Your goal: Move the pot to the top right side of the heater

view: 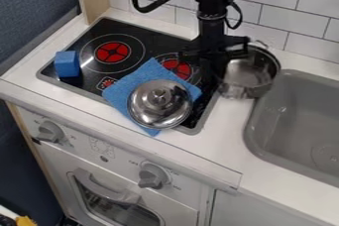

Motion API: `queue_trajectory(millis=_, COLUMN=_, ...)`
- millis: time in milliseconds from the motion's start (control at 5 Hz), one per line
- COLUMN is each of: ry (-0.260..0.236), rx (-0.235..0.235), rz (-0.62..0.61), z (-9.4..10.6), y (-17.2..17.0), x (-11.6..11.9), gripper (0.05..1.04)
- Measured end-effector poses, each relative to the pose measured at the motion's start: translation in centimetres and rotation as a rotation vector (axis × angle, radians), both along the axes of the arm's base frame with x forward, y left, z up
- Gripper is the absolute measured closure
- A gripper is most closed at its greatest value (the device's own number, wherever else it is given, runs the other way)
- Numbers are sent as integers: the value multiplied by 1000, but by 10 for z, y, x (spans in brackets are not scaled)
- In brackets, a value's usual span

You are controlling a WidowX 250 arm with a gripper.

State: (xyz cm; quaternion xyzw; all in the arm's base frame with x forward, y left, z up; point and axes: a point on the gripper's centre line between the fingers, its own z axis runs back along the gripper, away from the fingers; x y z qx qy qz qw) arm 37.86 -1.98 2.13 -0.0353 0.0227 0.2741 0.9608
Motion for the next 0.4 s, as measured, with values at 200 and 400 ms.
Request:
queue_trajectory(millis=200, ry=2, rx=-4, rz=-10, z=-1, y=-1, x=-1, gripper=506)
queue_trajectory(millis=400, ry=-2, rx=-8, rz=-11, z=1, y=2, x=-4, gripper=215)
